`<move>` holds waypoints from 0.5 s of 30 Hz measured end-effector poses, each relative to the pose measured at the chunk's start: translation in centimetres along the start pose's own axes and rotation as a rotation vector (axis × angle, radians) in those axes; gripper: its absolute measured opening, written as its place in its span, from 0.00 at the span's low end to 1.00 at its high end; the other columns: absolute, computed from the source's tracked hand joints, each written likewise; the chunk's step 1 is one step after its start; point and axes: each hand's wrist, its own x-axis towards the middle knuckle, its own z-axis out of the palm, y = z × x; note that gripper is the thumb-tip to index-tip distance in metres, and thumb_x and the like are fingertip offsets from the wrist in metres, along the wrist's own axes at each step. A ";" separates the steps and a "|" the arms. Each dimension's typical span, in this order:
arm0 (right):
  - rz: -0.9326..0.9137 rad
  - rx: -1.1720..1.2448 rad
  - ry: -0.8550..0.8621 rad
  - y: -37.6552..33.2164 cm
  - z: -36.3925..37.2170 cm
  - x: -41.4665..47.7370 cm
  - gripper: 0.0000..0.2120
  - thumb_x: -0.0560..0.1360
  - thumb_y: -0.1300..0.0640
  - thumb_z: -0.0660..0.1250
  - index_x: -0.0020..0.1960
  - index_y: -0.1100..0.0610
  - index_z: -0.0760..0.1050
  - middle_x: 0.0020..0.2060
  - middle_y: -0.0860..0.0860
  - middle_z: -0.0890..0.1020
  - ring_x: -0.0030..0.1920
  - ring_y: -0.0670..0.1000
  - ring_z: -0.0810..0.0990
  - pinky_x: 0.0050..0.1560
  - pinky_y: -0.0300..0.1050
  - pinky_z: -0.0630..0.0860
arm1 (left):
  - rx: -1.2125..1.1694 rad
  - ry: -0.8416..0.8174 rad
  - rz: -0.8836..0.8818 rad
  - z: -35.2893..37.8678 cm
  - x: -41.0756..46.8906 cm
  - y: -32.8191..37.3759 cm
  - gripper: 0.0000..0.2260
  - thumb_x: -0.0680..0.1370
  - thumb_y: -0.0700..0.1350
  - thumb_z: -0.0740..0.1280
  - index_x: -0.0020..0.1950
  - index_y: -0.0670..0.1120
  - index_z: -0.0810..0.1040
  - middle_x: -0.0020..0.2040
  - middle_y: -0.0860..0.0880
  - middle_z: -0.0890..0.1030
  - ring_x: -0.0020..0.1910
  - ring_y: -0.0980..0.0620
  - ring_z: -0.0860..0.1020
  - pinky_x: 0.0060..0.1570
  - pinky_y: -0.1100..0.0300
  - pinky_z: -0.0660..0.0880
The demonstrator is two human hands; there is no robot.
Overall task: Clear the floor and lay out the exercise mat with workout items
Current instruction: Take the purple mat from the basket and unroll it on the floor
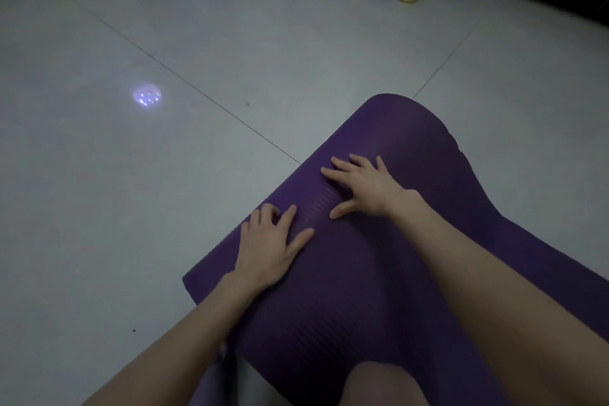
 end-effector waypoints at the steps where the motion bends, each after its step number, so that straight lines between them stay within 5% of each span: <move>1: -0.006 0.035 0.006 -0.5 -0.2 1.0 0.46 0.66 0.34 0.69 0.76 0.43 0.50 0.78 0.47 0.50 0.77 0.56 0.45 0.70 0.68 0.41 | -0.144 0.049 -0.041 -0.3 0.9 -1.0 0.27 0.76 0.64 0.56 0.70 0.51 0.68 0.59 0.47 0.70 0.60 0.46 0.69 0.59 0.52 0.64; 3: 0.002 0.137 -0.014 -1.3 -0.8 3.0 0.47 0.64 0.33 0.69 0.76 0.42 0.51 0.77 0.47 0.51 0.77 0.56 0.43 0.71 0.67 0.38 | -0.288 0.046 -0.200 -1.2 2.9 -3.4 0.26 0.75 0.63 0.60 0.68 0.50 0.70 0.61 0.45 0.72 0.62 0.45 0.70 0.61 0.51 0.64; 9: 0.074 0.123 -0.253 -2.9 -0.6 9.5 0.45 0.62 0.30 0.69 0.74 0.42 0.58 0.75 0.49 0.60 0.77 0.53 0.41 0.68 0.63 0.29 | -0.596 -0.558 -0.519 -0.8 7.3 -9.9 0.50 0.66 0.71 0.64 0.75 0.40 0.55 0.72 0.43 0.66 0.68 0.45 0.69 0.63 0.55 0.66; 15: 0.099 0.110 -0.287 -3.5 0.8 11.4 0.45 0.61 0.30 0.70 0.73 0.40 0.60 0.74 0.52 0.63 0.77 0.52 0.40 0.66 0.62 0.25 | -0.752 -0.540 -0.466 1.5 7.0 -10.1 0.32 0.63 0.68 0.71 0.53 0.43 0.80 0.44 0.50 0.84 0.39 0.53 0.83 0.39 0.60 0.79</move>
